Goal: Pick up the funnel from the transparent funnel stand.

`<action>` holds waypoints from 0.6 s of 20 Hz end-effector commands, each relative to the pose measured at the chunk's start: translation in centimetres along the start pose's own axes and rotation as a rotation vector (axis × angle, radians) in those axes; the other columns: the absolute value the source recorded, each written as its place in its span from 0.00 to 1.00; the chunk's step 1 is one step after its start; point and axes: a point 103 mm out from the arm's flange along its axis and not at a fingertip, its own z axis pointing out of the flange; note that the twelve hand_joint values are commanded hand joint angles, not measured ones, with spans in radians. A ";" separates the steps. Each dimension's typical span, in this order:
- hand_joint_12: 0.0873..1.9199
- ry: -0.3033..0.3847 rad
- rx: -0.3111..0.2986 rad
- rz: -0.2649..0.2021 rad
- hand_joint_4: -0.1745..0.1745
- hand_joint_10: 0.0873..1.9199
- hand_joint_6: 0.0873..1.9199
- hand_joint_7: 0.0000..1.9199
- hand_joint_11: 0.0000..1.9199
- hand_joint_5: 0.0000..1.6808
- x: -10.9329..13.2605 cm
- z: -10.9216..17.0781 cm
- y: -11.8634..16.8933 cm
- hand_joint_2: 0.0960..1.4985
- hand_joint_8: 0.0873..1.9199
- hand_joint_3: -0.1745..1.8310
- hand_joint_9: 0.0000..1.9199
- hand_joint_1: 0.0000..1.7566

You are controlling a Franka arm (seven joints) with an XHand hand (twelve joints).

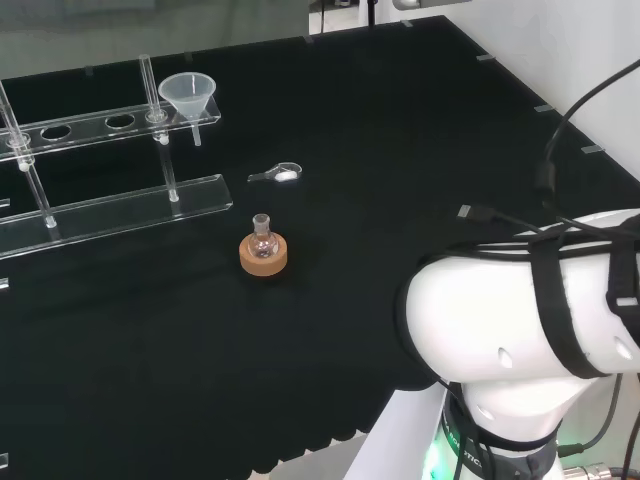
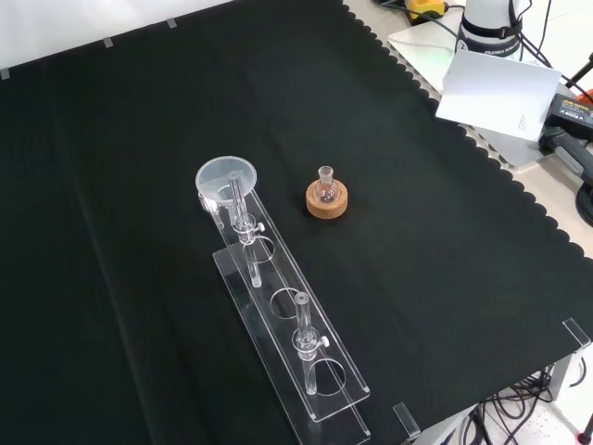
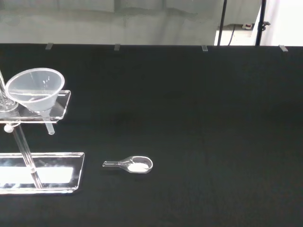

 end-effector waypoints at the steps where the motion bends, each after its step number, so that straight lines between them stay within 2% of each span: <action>1: 0.64 -0.009 -0.012 0.028 0.67 0.24 0.00 0.00 0.00 0.04 -0.5 0.4 -1.0 0.74 0.00 0.33 0.00 0.00; 12: 0.65 -0.015 0.000 0.089 0.66 0.25 0.00 0.01 0.00 0.05 -0.4 1.3 1.7 0.74 0.01 0.32 0.01 0.00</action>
